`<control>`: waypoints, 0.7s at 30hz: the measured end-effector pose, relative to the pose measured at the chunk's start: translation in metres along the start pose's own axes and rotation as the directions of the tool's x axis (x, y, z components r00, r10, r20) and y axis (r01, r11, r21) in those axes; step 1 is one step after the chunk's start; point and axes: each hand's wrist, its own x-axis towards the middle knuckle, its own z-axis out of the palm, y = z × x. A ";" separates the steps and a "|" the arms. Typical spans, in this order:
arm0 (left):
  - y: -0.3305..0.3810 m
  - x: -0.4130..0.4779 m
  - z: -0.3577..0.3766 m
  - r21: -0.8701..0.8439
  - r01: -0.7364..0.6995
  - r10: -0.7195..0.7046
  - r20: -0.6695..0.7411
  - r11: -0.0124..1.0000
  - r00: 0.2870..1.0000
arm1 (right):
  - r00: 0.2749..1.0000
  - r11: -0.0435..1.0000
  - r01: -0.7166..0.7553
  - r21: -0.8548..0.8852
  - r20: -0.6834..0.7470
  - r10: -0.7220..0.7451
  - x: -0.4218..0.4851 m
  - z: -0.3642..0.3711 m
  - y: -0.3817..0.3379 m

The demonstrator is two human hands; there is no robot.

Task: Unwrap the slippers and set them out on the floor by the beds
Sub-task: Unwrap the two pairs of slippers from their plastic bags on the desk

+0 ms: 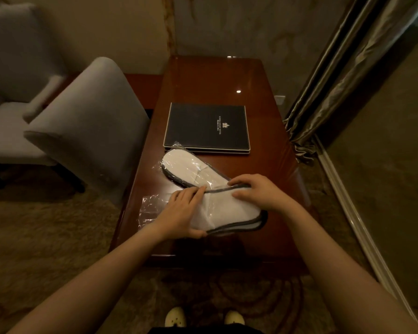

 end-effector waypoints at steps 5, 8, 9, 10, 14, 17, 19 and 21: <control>-0.023 -0.009 0.000 -0.079 0.098 -0.090 0.094 0.992 0.992 | 0.995 0.998 0.048 0.049 -0.085 -0.044 -0.011 -0.024 0.012; -0.029 -0.009 -0.003 -0.126 0.102 -0.089 0.104 0.987 0.991 | 0.995 0.989 0.048 0.139 -0.090 -0.036 -0.016 -0.033 0.017; -0.028 -0.006 -0.004 -0.115 0.091 -0.080 0.096 0.989 0.992 | 0.996 0.984 0.041 0.175 -0.082 -0.027 -0.017 -0.033 0.018; -0.027 -0.003 -0.005 -0.094 0.078 -0.071 0.082 0.993 0.994 | 0.997 0.978 0.032 0.204 -0.071 -0.018 -0.017 -0.032 0.020; -0.023 0.001 -0.005 -0.023 0.042 -0.040 0.063 0.999 0.997 | 0.996 0.996 -0.046 0.072 0.082 0.040 -0.014 -0.031 0.027; -0.018 0.001 -0.002 0.006 -0.014 0.014 0.067 1.000 0.998 | 0.959 0.984 -0.069 -0.164 0.261 0.110 -0.009 -0.028 0.024; -0.014 0.005 -0.001 0.025 -0.051 0.049 0.069 0.998 0.996 | 0.932 0.956 -0.069 -0.284 0.324 0.164 -0.004 -0.019 0.019; -0.011 0.009 0.001 0.049 -0.071 0.067 0.071 0.996 0.995 | 0.927 0.927 -0.089 -0.364 0.310 0.211 0.003 -0.007 0.015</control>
